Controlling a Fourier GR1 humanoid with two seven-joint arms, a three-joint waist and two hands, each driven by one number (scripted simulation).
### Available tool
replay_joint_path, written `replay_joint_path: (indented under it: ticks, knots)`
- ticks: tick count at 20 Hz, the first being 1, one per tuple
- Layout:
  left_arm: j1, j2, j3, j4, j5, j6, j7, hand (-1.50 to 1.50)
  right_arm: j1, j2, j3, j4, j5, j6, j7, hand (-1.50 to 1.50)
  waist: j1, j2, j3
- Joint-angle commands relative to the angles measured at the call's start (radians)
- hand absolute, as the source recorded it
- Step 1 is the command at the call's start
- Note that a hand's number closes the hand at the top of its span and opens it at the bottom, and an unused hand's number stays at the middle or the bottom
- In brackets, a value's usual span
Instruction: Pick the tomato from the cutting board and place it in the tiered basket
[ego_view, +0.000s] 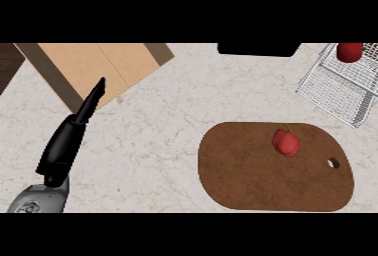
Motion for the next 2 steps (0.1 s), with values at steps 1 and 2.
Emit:
replay_joint_path:
  ticks: [1, 2]
  knots:
    - [0.044, -0.011, -0.007, -0.011, -0.01, 0.012, 0.009, 0.0, 0.022, -0.11, -0.052, 0.013, -0.017, -0.096, 0.015, -1.5, -0.009, -0.004, -0.002]
    - [0.003, 0.005, 0.008, 0.001, 0.003, -0.007, 0.026, 0.0, 0.052, -0.128, -0.076, 0.026, -0.033, -0.11, 0.007, -1.5, -0.02, -0.002, -0.001]
